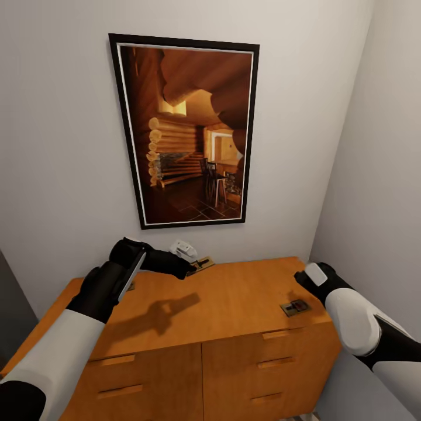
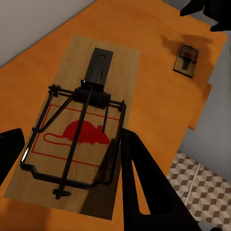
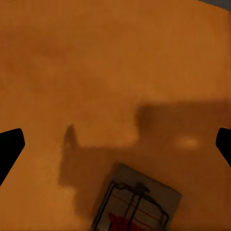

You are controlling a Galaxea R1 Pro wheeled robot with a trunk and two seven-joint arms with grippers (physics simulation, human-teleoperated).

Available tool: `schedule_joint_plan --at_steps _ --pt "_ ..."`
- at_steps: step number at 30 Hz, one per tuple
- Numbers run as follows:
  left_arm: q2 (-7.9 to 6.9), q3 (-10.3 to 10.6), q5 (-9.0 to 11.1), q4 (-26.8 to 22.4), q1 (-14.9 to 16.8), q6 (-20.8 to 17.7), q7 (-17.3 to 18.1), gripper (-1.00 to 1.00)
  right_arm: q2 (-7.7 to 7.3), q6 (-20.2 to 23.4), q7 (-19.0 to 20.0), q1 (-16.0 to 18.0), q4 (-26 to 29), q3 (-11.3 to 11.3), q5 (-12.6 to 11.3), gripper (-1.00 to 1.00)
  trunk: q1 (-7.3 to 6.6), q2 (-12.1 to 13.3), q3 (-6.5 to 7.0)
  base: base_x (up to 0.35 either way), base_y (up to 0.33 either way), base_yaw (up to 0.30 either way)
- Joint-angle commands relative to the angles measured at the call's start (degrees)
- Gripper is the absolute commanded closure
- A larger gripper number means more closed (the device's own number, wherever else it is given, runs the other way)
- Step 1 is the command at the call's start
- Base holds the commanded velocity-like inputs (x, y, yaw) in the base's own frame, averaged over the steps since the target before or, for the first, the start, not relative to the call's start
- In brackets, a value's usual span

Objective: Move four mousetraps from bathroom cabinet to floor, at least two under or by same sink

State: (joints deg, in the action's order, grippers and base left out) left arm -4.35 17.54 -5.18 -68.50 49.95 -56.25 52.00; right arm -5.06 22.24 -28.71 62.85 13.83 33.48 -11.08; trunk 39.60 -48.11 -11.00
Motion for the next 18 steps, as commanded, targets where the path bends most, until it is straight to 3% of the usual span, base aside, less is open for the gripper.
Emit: schedule_joint_plan --at_steps 1,9,18 --pt "0.13 0.0 -0.6 -0.1 0.1 -0.1 0.6 1.0 -0.03 0.2 -0.3 0.0 0.1 0.0 -0.6 -1.0 0.01 -0.1 -0.09 0.007 0.054 0.0" --pt "1.65 0.0 -0.8 0.3 0.1 0.0 0.5 1.0 -0.04 0.3 -0.2 -0.1 0.1 0.8 -0.6 -1.0 0.01 -0.1 -0.09 0.067 0.176 0.0" --pt "1.87 0.0 -0.9 0.3 0.1 0.0 0.5 1.0 -0.04 0.3 -0.2 -0.1 0.1 0.8 -0.6 -1.0 0.01 -0.1 -0.09 0.01 0.025 0.0"
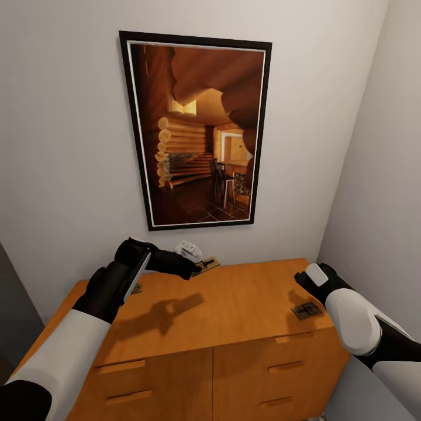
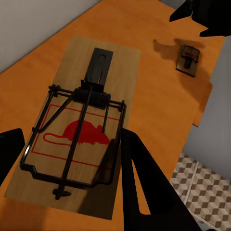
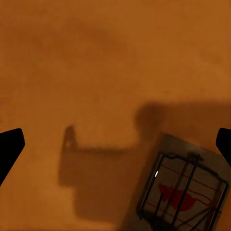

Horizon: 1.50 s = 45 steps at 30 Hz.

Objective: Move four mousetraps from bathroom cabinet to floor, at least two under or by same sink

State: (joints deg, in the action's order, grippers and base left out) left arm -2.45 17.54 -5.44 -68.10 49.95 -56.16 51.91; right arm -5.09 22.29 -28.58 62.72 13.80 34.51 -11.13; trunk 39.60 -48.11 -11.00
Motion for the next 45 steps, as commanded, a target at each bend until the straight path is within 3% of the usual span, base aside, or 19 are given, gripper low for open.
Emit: schedule_joint_plan --at_steps 1,45 --pt "-0.02 0.0 -0.6 -0.1 0.1 -0.1 0.6 1.0 0.01 0.2 -0.3 0.0 0.1 -0.2 -0.6 -1.0 0.01 -0.1 -0.09 0.001 0.003 0.0" --pt "-0.03 0.3 -0.5 -0.1 0.1 0.0 0.6 1.0 -0.1 0.5 -0.3 -0.1 -0.1 -0.2 0.1 -1.0 0.01 -0.1 -0.09 0.0 0.0 0.0"
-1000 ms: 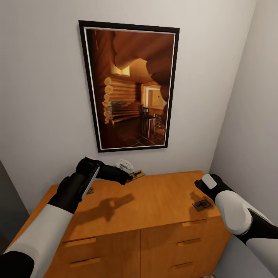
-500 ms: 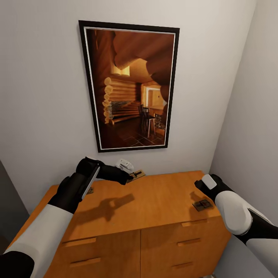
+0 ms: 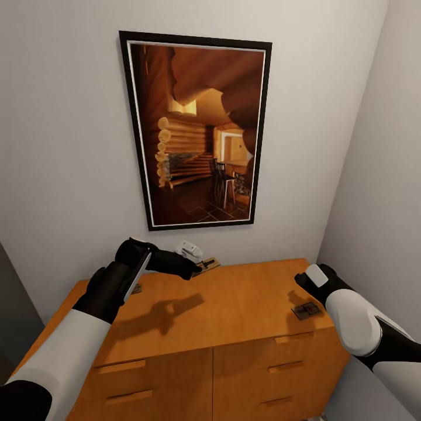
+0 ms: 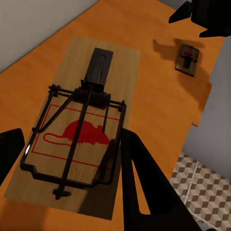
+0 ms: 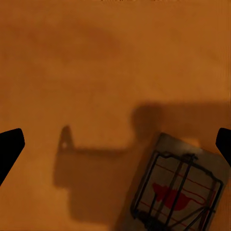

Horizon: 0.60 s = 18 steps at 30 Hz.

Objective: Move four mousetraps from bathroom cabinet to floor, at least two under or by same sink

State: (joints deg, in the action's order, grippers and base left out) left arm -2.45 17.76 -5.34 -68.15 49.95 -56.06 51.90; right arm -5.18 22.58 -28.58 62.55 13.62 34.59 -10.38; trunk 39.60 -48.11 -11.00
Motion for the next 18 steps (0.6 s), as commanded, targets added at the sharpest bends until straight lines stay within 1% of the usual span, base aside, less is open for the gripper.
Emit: schedule_joint_plan --at_steps 1,3,18 --pt "-0.04 0.0 -0.6 -0.1 0.1 -0.1 0.6 1.0 -0.01 0.2 -0.3 0.0 0.1 -0.2 -0.6 -1.0 0.01 -0.1 -0.09 0.0 0.0 0.0" --pt "-0.03 0.0 -0.7 -0.1 0.1 -0.1 0.6 1.0 -0.01 0.2 -0.3 0.0 0.1 -0.2 -0.5 -1.0 0.01 -0.1 -0.09 0.0 0.0 0.0" --pt "-0.09 0.0 -0.5 -0.1 0.1 -0.1 0.7 1.0 -0.01 0.2 -0.3 0.0 0.1 -0.3 -0.5 -1.0 -3.28 5.9 2.6 0.0 0.0 0.0"
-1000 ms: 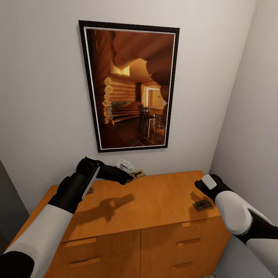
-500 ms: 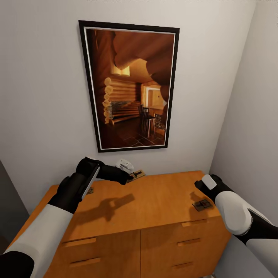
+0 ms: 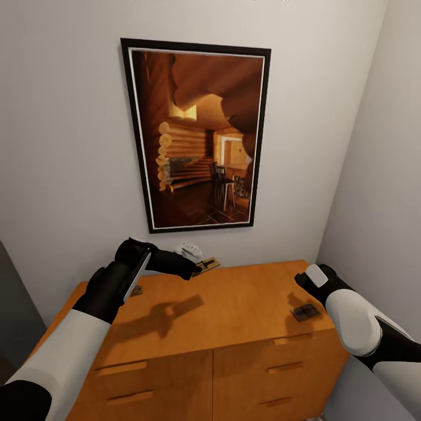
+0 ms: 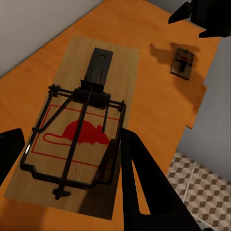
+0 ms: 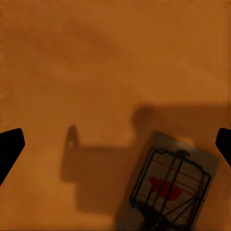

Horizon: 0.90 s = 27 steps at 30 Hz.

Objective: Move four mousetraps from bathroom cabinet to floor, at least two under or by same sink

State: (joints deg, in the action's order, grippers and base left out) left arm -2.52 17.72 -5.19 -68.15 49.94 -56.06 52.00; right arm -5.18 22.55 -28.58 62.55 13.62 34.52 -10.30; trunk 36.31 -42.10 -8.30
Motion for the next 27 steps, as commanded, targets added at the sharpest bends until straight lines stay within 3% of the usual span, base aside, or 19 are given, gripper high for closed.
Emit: schedule_joint_plan --at_steps 1,7,18,27 --pt "-0.02 0.0 -0.6 -0.1 0.1 -0.1 0.6 1.0 -0.01 0.2 -0.3 0.0 0.1 -0.2 -0.6 -1.0 -0.21 0.3 0.08 0.0 0.0 0.0" --pt "-0.03 0.0 -0.6 -0.1 0.1 -0.1 0.6 1.0 -0.01 0.2 -0.3 0.0 0.1 -0.2 -0.6 -1.0 -1.53 2.7 1.16 0.0 0.0 0.0" --pt "-0.15 -0.1 -0.7 0.0 0.1 -0.1 0.5 1.0 -0.13 0.3 -0.3 -0.2 0.0 -0.2 -0.6 -1.0 -1.53 2.7 1.16 0.0 0.0 0.0" --pt "-0.24 -0.1 -0.8 0.0 0.1 0.0 0.5 1.0 -1.07 -0.1 -0.4 -1.7 -0.3 -0.2 -0.8 -1.0 -1.53 2.7 1.16 0.0 0.0 0.0"
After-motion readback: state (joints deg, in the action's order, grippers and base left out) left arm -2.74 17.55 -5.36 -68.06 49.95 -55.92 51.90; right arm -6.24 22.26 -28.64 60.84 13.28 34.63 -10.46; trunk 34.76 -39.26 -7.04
